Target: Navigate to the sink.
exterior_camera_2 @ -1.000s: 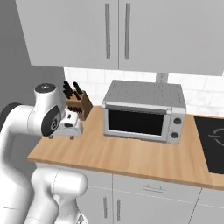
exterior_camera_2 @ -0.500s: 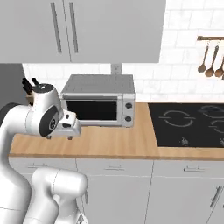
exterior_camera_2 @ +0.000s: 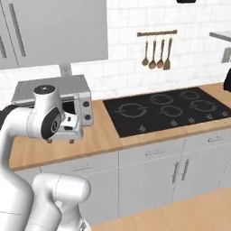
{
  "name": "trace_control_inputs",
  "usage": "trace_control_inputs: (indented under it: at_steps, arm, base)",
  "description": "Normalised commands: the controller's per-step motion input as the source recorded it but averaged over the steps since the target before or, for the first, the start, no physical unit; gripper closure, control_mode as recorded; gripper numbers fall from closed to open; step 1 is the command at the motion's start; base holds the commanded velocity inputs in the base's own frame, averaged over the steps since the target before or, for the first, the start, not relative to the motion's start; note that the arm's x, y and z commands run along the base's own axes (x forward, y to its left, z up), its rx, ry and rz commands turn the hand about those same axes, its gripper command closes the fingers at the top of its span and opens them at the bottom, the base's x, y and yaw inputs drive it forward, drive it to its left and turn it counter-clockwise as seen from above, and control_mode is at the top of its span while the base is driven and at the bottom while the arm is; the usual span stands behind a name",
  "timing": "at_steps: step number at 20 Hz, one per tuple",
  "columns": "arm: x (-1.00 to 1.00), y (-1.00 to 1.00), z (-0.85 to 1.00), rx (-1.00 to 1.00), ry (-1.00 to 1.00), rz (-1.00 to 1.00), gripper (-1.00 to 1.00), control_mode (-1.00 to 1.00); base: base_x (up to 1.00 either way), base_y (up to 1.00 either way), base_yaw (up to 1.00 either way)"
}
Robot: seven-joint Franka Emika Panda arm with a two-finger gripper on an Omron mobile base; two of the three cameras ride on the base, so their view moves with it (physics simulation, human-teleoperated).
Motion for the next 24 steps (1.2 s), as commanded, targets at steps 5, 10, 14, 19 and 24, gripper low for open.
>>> trace_control_inputs:
  at_steps: [5,10,14,19,24]
  arm:
    - [0.00,0.00,0.00,0.00,0.00,0.00,-1.00,1.00]
    - [0.00,0.00,0.00,0.00,0.00,0.00,-1.00,1.00]
    - [0.00,0.00,0.00,0.00,0.00,0.00,-1.00,1.00]
    - [0.00,0.00,0.00,0.00,0.00,0.00,-1.00,1.00]
    - [0.00,0.00,0.00,0.00,0.00,0.00,-1.00,1.00]
  base:
    - [0.16,0.00,-0.68]
    - [0.33,-0.01,-0.74]
    - [0.40,0.00,-0.78]
    - [0.40,0.00,-0.78]
    - [0.40,-0.05,-0.76]
